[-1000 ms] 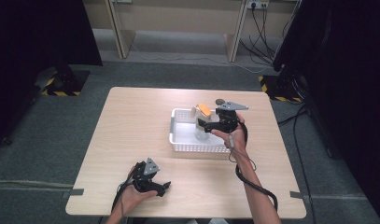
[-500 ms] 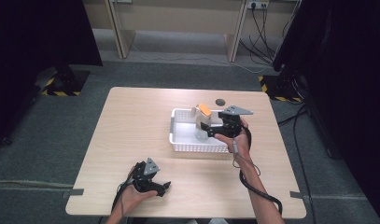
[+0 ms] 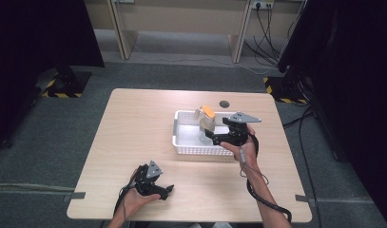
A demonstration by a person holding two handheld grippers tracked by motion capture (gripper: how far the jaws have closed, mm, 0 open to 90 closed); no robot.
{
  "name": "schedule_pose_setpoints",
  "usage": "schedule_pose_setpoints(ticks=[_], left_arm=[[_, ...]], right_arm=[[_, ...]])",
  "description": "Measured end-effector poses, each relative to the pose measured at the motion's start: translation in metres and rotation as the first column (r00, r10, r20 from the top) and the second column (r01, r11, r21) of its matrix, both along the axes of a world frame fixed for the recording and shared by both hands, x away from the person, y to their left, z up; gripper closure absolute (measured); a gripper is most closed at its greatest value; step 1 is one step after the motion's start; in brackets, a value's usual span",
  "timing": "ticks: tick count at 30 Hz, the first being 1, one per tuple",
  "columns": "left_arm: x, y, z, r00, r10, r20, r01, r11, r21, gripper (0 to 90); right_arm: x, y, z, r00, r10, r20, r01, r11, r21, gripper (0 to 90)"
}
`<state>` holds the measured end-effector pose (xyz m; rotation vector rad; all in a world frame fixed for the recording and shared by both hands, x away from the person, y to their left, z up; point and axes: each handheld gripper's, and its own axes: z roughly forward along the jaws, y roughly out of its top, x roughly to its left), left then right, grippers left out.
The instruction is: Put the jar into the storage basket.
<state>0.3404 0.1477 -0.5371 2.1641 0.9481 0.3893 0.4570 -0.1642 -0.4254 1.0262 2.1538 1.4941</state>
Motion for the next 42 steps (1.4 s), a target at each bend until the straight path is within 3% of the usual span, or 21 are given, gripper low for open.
schedule_pose_setpoints(ticks=[11, 21, 42], left_arm=[[0.000, 0.000, 0.000, 1.0000, 0.000, 0.000, 0.000, 1.0000, 0.000, 1.9], [0.000, 0.000, 0.000, 1.0000, 0.000, 0.000, 0.000, 1.0000, 0.000, 1.9], [0.000, 0.000, 0.000, 1.0000, 0.000, 0.000, 0.000, 1.0000, 0.000, 1.9]], right_arm=[[-0.016, -0.004, 0.000, 0.9997, 0.019, 0.015, -0.019, 1.000, 0.023, 5.2], [-0.042, -0.008, -0.007, 0.9988, 0.042, 0.024, -0.043, 0.998, 0.042, 5.6], [-0.067, -0.012, -0.024, 0.9975, 0.067, 0.021, -0.068, 0.997, 0.022, 5.7]])
